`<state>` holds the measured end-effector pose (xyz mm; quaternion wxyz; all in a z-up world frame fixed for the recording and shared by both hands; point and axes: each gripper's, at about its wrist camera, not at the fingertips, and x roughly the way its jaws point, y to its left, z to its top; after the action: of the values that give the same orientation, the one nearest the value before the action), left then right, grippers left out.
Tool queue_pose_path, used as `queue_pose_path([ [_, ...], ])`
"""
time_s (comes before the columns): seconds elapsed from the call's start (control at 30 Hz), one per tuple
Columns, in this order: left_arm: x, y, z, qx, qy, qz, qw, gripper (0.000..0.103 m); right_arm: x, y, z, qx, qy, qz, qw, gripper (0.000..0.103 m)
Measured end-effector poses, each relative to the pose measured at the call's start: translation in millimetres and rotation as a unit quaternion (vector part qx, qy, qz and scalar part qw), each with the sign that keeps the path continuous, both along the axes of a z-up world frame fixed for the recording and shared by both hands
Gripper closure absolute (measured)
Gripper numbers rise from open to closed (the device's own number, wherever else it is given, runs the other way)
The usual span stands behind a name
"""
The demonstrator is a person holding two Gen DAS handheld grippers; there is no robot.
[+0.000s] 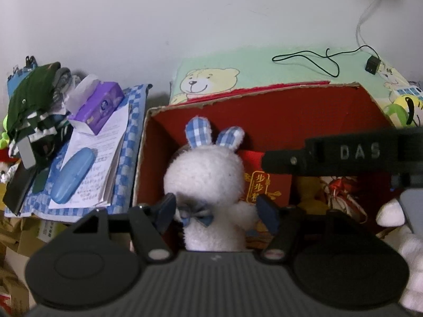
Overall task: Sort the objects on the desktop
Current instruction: 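Lower the bunny into the red box and open both grippers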
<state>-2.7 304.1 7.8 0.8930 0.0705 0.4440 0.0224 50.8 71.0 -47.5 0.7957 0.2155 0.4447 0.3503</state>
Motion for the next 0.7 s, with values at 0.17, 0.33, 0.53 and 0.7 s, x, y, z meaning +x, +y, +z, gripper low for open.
queue_pose_path([
  [0.17, 3, -1, -4, 0.002, 0.014, 0.02, 0.9997, 0.03, -6, -5, -2, -0.027, -0.006, -0.002, 1.0, 0.056],
  [0.33, 1, -6, 1, 0.004, 0.012, 0.035, 0.9993, 0.03, -19, -17, 1, -0.026, -0.002, -0.007, 1.0, 0.056],
  [0.53, -5, -23, 17, 0.004, -0.004, 0.044, 0.999, 0.025, -30, -38, 16, -0.017, -0.017, -0.011, 1.0, 0.056],
  [0.7, -9, -44, 25, 0.009, -0.01, 0.047, 0.9988, 0.023, -34, -54, 26, -0.006, -0.026, -0.007, 1.0, 0.056],
])
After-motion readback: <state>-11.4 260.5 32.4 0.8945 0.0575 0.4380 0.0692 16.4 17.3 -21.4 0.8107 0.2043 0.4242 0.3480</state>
